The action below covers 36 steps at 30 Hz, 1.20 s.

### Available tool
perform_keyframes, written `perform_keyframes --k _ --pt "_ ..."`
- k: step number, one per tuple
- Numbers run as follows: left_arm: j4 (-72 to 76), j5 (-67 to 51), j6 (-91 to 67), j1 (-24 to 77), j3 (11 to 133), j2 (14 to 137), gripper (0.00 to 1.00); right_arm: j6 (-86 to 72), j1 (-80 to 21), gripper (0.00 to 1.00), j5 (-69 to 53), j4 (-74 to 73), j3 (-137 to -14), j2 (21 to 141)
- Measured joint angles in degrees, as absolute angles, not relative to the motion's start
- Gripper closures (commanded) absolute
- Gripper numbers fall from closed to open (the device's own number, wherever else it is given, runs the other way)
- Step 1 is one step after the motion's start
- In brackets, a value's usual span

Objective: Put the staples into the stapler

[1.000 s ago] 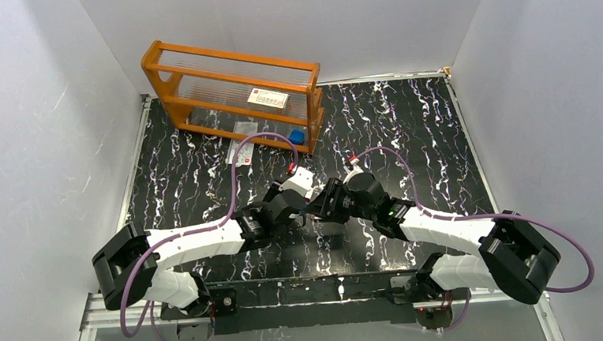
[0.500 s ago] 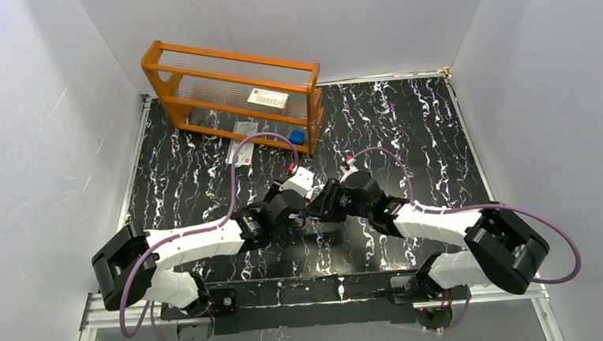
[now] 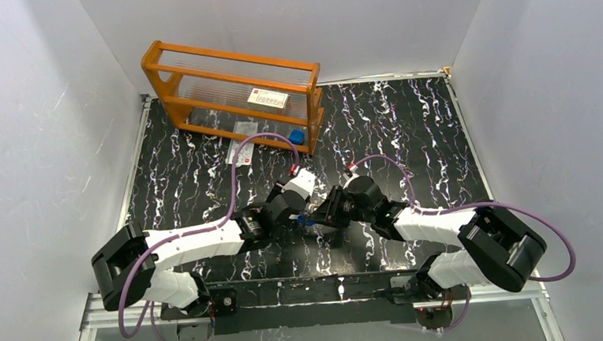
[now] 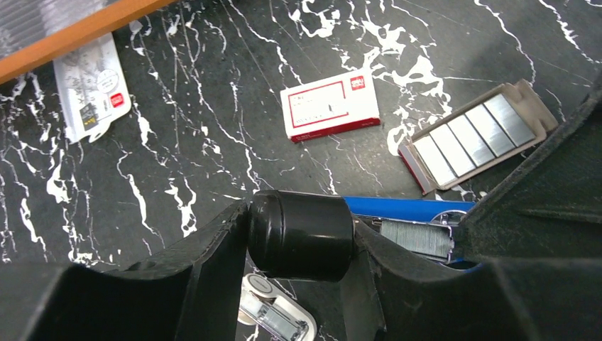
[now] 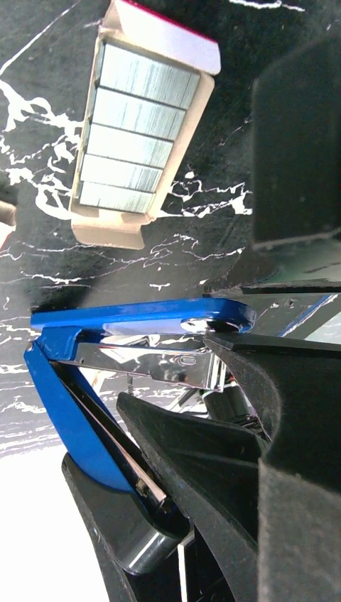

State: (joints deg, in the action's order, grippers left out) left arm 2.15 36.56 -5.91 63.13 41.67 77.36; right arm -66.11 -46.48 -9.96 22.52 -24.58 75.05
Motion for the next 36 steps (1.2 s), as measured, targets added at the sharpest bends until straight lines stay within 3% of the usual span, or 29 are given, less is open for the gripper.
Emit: perform_keyframes --k 10,26,36 --pt "0.32 32.91 -7.81 63.07 42.06 77.17 0.54 -66.26 -46.09 0.69 -11.35 23.00 -23.46 75.57" --pt "-5.96 29.93 -15.38 63.02 45.65 80.05 0.34 -65.28 -45.74 0.68 -11.68 20.86 -23.46 76.18" --pt "-6.11 24.97 -19.42 63.09 45.69 77.19 0.30 -64.29 -45.76 0.68 -12.05 19.88 -23.46 76.20"
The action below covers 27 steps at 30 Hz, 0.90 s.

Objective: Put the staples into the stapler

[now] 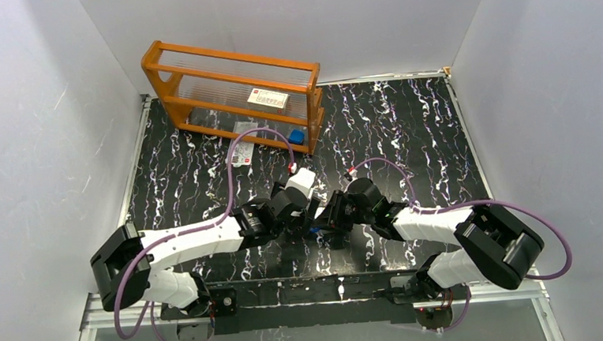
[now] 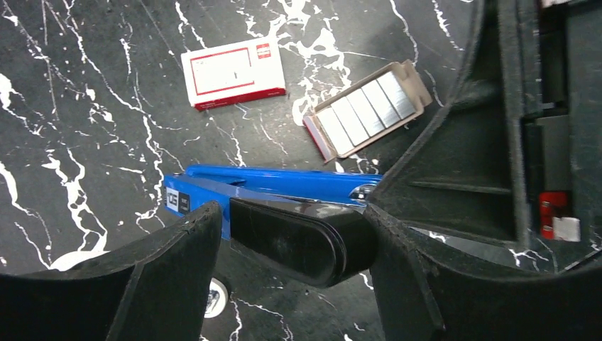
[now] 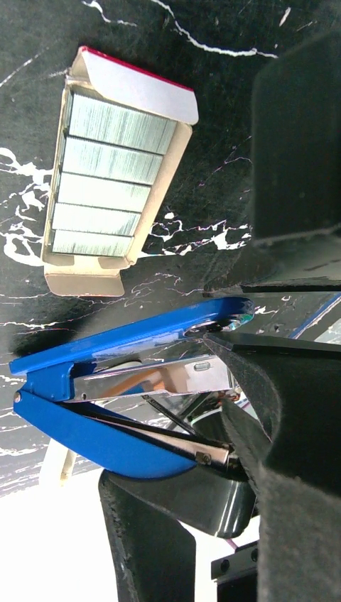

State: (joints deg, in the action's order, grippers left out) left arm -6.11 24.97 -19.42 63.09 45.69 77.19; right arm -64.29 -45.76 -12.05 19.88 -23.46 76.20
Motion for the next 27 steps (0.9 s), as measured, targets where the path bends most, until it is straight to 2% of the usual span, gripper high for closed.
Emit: perform_keyframes --k 6,16,27 --pt "-5.37 23.09 -20.73 63.16 45.41 75.70 0.27 -64.29 -45.78 0.68 -12.19 19.94 -23.46 76.86" --pt "-3.07 18.74 -21.82 63.13 43.79 72.42 0.13 -63.46 -45.76 0.63 -12.58 19.84 -23.46 77.93" --pt "1.06 16.21 -23.94 63.13 42.26 66.54 0.12 -61.32 -45.78 0.59 -14.06 19.27 -23.42 78.00"
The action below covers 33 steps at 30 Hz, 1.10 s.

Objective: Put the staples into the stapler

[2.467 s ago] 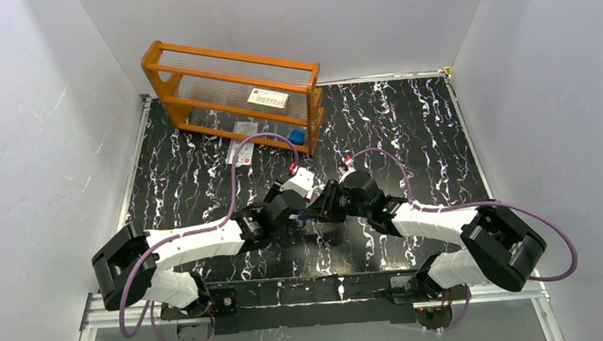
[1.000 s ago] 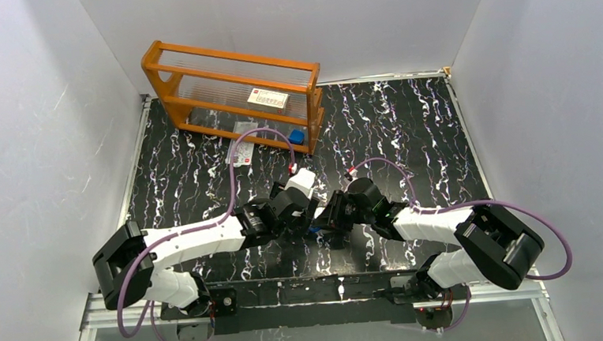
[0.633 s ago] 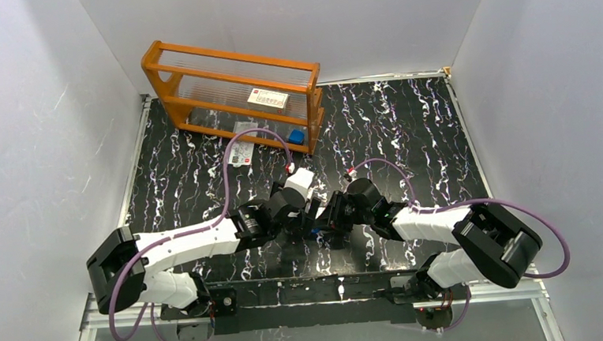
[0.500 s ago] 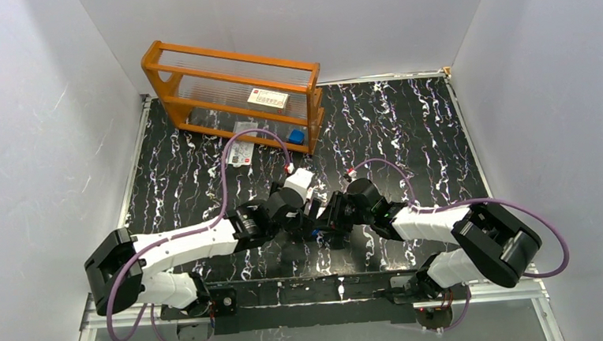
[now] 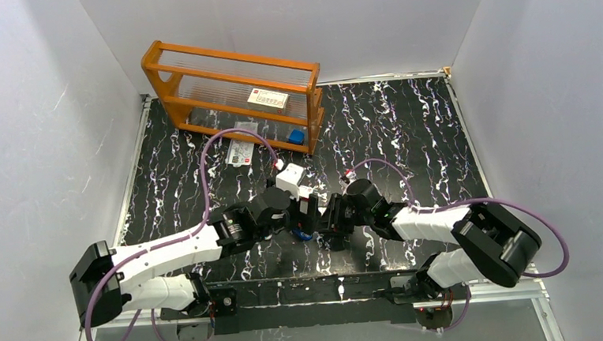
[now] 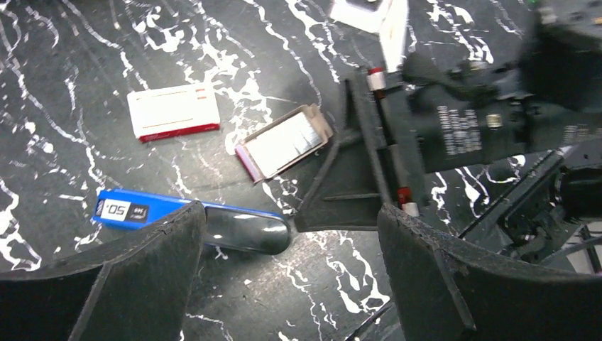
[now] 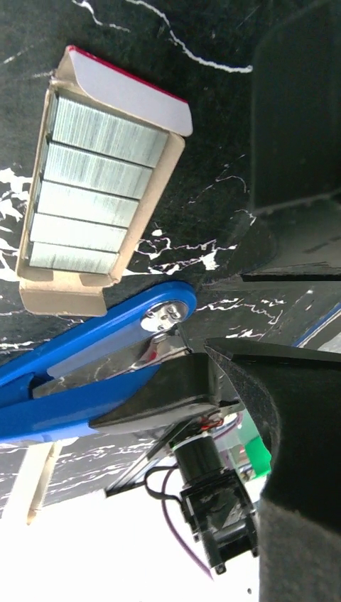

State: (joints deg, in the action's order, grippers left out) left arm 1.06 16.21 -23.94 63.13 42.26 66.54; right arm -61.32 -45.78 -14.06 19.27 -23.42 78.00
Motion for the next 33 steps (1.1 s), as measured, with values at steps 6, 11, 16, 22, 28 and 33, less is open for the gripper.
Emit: perform_keyframes --k 6,11,16,22,28,33 --pt "-8.95 19.84 -29.71 61.65 47.99 66.54 0.12 -50.65 -45.78 0.39 -13.93 11.25 -25.04 69.10" --pt "-13.19 20.05 -34.24 57.74 53.80 63.81 0.12 -42.02 -45.78 0.36 -13.76 4.29 -32.80 66.67" --pt "-15.90 15.31 -39.33 49.06 52.12 60.16 0.12 -37.67 -45.84 0.42 -14.81 0.93 -39.55 74.39" --pt "-20.21 13.45 -43.44 45.52 47.48 58.28 0.12 -35.53 -46.33 0.52 -15.18 -3.86 -42.78 81.62" --pt "-22.04 13.43 -45.06 45.10 45.30 55.70 0.12 -35.40 -47.24 0.59 -15.38 -4.67 -43.42 83.66" --pt "-22.68 13.45 -45.41 45.06 45.25 55.68 0.12 -35.99 -47.46 0.61 -15.53 -4.38 -43.42 85.06"
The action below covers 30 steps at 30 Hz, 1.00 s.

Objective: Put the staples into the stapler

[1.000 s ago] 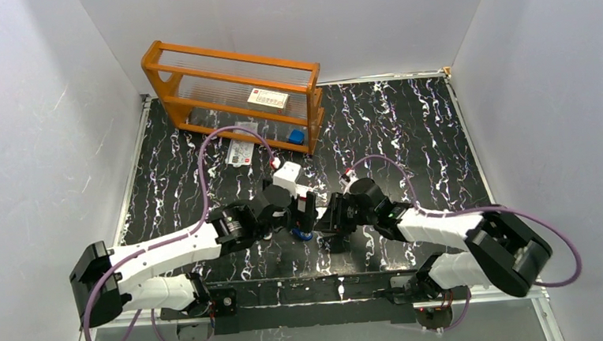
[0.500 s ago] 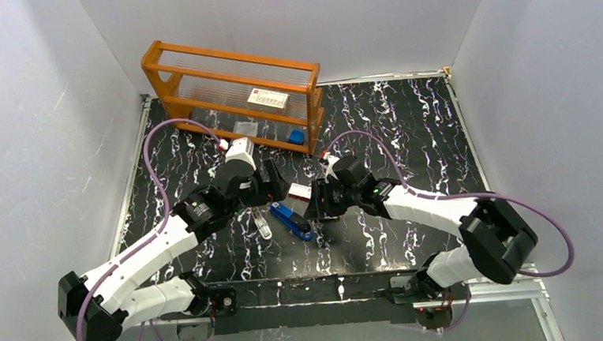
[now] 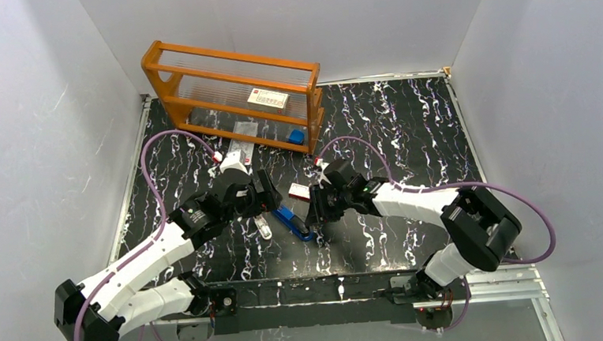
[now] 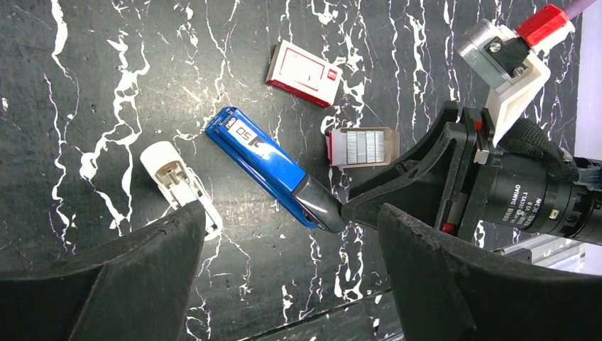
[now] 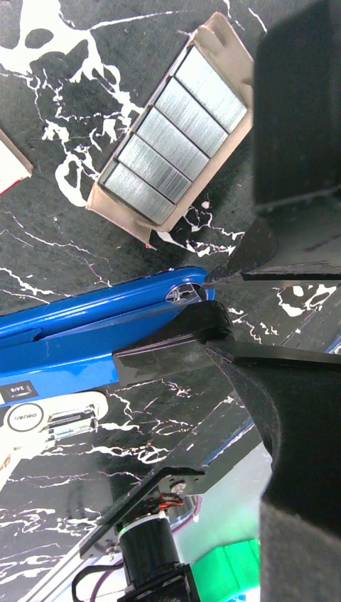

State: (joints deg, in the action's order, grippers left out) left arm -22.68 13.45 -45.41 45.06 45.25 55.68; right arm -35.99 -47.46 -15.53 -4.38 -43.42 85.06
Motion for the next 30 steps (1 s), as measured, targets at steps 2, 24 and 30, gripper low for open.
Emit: perform_keyframes --k 2,24,30 --pt "-22.83 13.45 -45.43 45.06 45.25 55.72 0.12 -36.27 -47.53 0.62 -15.68 -4.03 -43.42 85.36" --pt "-28.14 13.54 -46.54 42.26 44.49 58.30 0.10 -35.90 -51.53 0.47 -13.93 -1.85 -48.77 91.05" --pt "-26.81 8.10 -45.60 35.38 43.40 59.66 0.10 -32.47 -51.90 0.31 -11.90 -4.12 -52.12 90.59"
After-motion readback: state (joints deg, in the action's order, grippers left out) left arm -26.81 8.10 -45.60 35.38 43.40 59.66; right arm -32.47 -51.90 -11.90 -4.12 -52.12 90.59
